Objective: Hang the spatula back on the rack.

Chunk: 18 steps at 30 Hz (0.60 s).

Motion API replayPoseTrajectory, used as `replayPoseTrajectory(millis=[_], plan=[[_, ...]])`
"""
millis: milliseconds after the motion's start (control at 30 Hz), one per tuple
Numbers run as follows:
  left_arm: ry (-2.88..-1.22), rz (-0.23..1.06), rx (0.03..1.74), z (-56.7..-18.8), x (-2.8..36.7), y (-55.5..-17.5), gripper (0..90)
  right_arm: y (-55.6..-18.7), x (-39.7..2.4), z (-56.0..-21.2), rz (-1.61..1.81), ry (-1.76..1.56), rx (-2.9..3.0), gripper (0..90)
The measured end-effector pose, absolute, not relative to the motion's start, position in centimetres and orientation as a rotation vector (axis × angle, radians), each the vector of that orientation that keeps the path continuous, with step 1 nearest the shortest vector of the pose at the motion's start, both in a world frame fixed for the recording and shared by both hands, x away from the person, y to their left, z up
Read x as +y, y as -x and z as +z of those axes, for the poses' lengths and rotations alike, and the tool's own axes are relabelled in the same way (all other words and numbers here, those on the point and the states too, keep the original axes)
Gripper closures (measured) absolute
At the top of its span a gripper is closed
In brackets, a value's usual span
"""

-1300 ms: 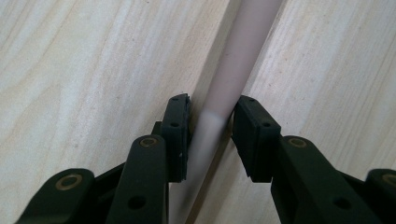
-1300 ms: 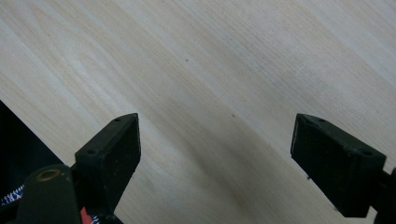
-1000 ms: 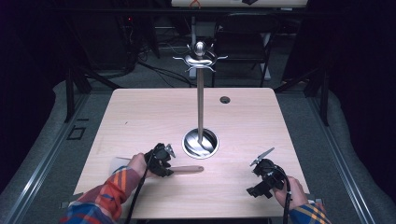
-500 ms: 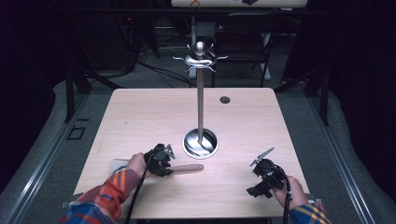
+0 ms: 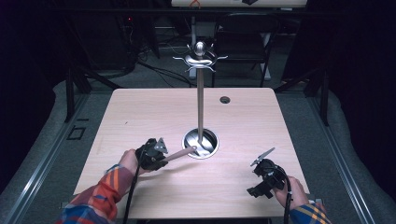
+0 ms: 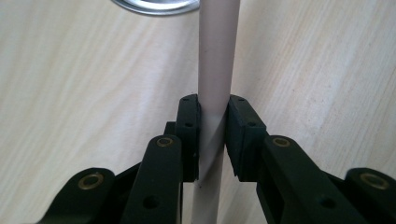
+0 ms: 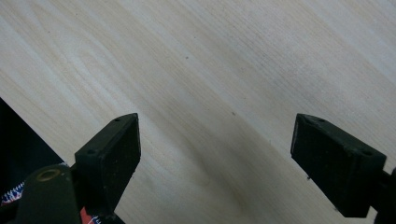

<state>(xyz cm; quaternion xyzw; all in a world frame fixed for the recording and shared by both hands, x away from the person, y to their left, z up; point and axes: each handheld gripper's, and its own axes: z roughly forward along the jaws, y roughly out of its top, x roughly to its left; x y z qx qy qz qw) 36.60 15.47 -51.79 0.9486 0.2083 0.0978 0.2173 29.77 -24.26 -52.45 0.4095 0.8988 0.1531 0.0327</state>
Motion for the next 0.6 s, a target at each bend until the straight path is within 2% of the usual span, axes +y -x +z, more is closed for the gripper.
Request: replayPoseTrajectory(millis=[600], plan=[[-2.415,0.418,0.607,-46.9,18.1,-35.5,76.6,-29.8,-24.2,-52.5,0.456,-1.251,2.771,15.6]])
